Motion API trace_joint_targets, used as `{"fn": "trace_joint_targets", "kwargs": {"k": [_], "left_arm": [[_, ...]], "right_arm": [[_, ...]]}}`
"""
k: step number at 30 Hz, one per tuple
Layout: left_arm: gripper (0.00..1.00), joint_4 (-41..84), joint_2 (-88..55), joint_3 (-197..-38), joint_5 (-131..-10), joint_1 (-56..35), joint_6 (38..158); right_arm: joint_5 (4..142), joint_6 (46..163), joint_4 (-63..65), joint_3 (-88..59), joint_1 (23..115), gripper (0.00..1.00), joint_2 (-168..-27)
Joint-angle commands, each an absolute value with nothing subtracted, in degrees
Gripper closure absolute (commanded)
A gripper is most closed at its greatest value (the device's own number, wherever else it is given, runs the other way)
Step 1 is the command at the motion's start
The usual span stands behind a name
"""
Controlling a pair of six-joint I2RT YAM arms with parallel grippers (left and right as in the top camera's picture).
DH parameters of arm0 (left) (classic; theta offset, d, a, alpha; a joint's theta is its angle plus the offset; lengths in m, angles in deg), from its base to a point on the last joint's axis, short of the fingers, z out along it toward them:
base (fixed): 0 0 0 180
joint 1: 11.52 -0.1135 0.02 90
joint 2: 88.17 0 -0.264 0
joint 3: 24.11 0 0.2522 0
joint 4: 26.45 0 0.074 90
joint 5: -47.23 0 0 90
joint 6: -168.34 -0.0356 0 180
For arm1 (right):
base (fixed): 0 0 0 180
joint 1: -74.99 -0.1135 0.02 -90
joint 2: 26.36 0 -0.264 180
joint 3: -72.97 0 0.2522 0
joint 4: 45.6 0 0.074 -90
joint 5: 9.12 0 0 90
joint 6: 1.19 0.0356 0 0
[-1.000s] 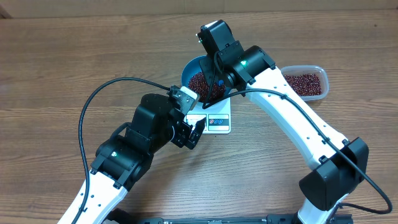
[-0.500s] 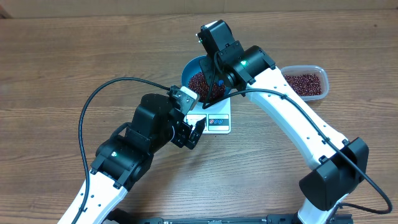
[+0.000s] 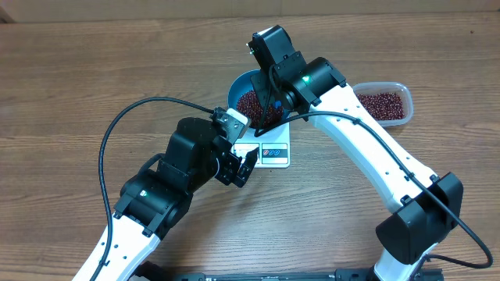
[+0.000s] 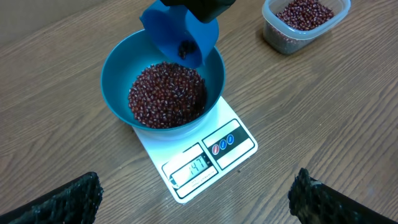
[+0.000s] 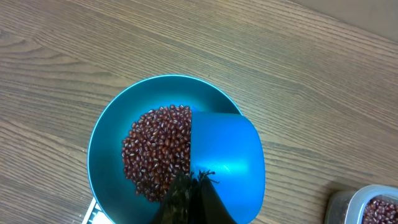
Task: Scoop item into bowl and weigh 150g on scale
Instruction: 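Hold the blue scoop inverted over the teal bowl, letting beans drain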
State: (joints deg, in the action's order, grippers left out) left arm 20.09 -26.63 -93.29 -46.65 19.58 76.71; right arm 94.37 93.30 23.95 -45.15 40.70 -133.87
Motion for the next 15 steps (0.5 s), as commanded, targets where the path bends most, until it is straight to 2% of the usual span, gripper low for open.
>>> {"fn": "trace_joint_targets", "kwargs": {"k": [1, 15], "left_arm": [[0.0, 20.09, -26.39, -92.99, -46.67, 19.47, 77.09], [0.0, 20.09, -26.39, -92.99, -46.65, 19.47, 77.06]], "right_arm": [[94.99, 93.52, 23.8, -47.36, 40.55, 0.96, -131.16], [94.99, 93.52, 24.39, -47.36, 40.55, 0.96, -131.16]]}}
